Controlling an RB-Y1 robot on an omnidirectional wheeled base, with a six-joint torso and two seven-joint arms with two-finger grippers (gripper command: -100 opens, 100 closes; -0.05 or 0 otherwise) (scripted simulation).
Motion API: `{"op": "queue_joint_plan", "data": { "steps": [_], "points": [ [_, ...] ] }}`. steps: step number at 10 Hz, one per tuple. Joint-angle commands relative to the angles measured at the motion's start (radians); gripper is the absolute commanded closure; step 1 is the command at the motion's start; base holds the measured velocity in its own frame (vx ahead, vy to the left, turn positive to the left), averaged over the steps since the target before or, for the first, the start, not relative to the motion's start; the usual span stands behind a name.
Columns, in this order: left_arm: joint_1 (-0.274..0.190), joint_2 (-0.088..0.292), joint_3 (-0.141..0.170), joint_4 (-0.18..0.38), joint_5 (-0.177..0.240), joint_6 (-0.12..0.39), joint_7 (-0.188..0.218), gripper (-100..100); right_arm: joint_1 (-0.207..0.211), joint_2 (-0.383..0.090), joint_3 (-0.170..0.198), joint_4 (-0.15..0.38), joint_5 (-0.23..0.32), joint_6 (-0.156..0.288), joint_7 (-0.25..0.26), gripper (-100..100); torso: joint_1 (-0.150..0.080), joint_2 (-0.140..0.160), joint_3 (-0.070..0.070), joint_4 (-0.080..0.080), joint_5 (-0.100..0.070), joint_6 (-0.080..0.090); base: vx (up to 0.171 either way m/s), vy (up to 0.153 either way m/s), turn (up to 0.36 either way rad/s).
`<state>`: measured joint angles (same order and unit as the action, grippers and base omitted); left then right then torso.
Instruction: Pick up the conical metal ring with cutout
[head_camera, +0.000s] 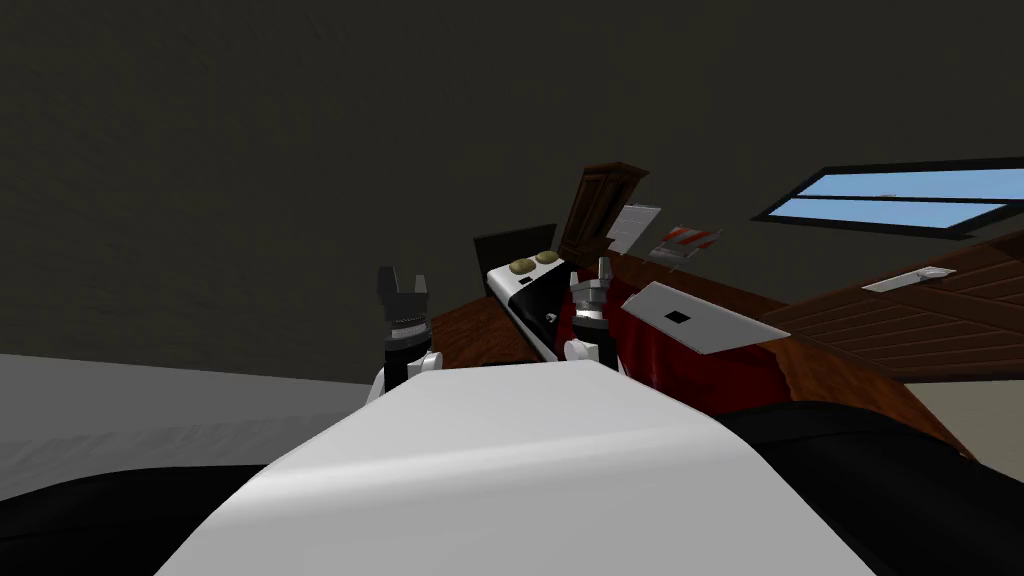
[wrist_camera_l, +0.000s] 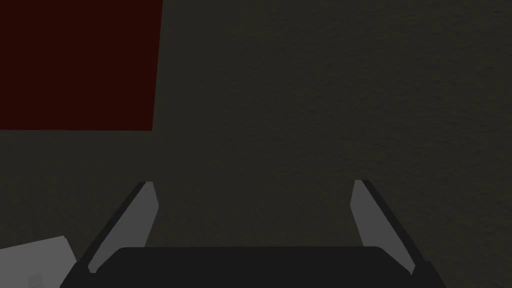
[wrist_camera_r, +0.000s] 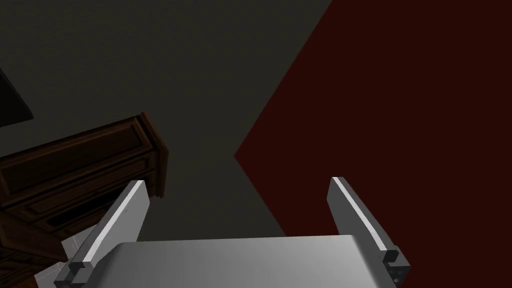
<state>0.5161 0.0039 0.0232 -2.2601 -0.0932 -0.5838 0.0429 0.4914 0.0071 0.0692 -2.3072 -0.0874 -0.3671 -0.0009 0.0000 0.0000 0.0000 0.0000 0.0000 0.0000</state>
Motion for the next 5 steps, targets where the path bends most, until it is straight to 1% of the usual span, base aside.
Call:
{"op": "queue_joint_plan", "data": {
  "steps": [1, 3, 5],
  "points": [
    [0.0, 0.0, 0.0, 0.0, 0.0, 0.0, 0.0, 0, 0.002, -0.034, 0.0, 0.013, 0.012, 0.011, 0.003, -100, 0.0, 0.0, 0.0, 0.0, 0.0, 0.0, 0.0, -0.003, 0.039],
    [0.0, 0.0, 0.0, 0.0, 0.0, 0.0, 0.0, 0, 0.006, -0.081, 0.001, 0.043, 0.04, 0.036, 0.01, -100, -0.001, 0.0, 0.0, 0.0, 0.0, 0.0, 0.0, -0.013, 0.076],
    [0.0, 0.0, 0.0, 0.0, 0.0, 0.0, 0.0, 0, 0.013, -0.121, 0.002, 0.088, 0.083, 0.074, 0.021, -100, -0.002, 0.0, 0.0, 0.0, 0.0, 0.0, -0.007, -0.021, 0.101]
  ]
}}
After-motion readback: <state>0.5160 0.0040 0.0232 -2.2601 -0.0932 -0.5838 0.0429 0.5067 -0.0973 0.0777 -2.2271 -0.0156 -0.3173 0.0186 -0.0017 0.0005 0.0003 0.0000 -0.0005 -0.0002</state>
